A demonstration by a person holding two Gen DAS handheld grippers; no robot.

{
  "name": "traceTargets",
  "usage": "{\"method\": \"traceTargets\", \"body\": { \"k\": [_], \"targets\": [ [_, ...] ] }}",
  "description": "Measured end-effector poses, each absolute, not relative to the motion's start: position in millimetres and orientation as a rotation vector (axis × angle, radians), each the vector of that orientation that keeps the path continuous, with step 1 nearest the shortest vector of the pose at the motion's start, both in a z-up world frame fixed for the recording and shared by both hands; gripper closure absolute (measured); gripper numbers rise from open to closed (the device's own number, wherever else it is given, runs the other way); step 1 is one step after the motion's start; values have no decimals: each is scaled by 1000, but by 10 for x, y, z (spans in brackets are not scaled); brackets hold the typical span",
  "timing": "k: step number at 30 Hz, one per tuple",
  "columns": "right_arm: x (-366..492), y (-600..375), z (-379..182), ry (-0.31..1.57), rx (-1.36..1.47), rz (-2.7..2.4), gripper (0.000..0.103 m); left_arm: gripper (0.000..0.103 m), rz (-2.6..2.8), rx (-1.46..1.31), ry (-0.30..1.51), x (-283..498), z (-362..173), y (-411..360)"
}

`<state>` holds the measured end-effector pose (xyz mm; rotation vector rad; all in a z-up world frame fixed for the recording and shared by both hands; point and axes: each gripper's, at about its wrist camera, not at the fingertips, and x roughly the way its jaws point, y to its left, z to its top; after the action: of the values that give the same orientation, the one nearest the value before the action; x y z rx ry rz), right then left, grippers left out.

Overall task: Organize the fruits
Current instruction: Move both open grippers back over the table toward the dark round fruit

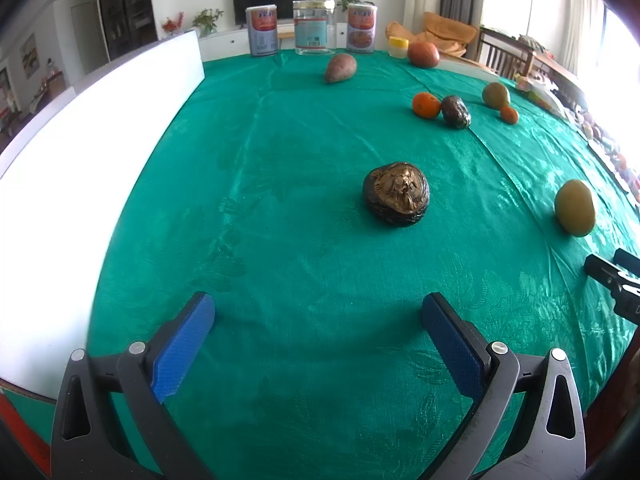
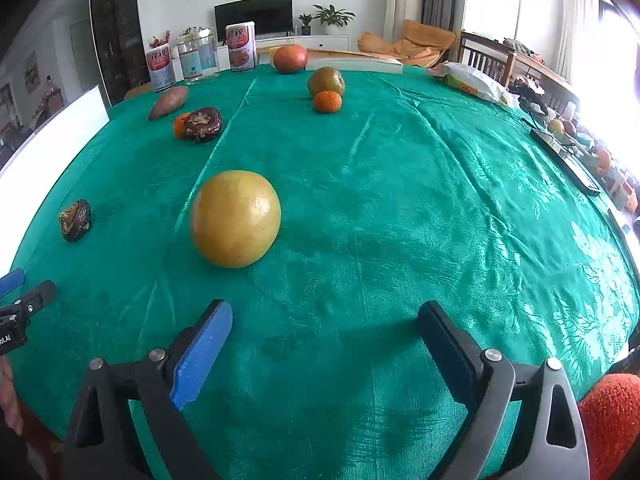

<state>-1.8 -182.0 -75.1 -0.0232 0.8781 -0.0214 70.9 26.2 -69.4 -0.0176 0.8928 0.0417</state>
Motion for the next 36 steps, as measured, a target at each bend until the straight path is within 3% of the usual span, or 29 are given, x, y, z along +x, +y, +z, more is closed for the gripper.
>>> {"method": "traceTargets", "body": {
  "k": [17,36],
  "targets": [
    [-29,-1849,-773,892,-14,-40,0,1,42,-18,892,709,-696,264],
    [-18,-1847,-772,901,-11,-42,0,1,42,-17,892,709,-699,263]
  ]
}}
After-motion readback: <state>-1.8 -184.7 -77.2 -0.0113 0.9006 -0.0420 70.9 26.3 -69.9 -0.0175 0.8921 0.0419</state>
